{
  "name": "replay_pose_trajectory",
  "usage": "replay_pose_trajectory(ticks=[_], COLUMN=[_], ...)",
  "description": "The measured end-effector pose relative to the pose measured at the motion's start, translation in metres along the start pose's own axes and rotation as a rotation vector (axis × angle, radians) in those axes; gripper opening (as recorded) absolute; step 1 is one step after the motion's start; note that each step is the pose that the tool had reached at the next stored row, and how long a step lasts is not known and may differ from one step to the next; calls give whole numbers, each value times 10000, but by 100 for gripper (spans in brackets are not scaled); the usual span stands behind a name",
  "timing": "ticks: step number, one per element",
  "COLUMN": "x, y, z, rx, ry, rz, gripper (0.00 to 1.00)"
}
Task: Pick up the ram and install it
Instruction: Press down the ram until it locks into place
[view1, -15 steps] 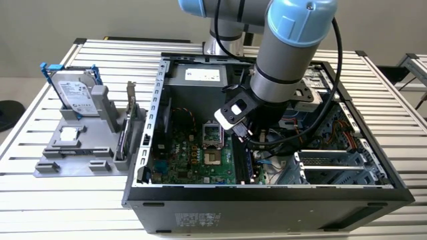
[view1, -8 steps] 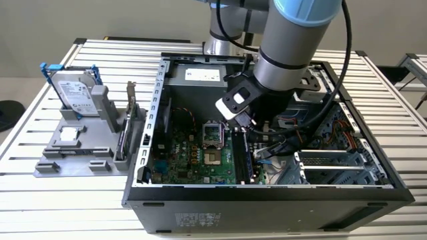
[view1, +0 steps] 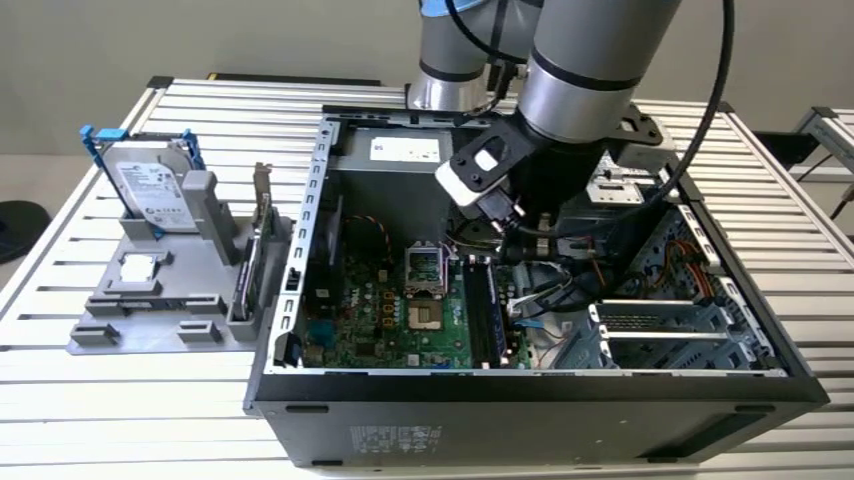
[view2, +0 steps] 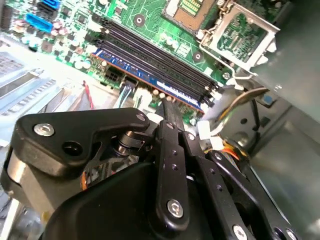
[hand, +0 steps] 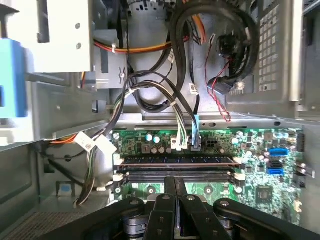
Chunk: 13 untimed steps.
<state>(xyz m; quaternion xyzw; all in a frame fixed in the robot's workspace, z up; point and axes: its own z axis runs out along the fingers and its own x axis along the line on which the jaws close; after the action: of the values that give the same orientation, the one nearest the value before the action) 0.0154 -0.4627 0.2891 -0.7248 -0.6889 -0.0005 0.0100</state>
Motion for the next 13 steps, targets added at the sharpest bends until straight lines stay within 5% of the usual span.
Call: replay_pose_trajectory(ticks=[13], x=[8], y=[-7], z=[-537], rx=[0], ry=[0], rz=[0], gripper=[0])
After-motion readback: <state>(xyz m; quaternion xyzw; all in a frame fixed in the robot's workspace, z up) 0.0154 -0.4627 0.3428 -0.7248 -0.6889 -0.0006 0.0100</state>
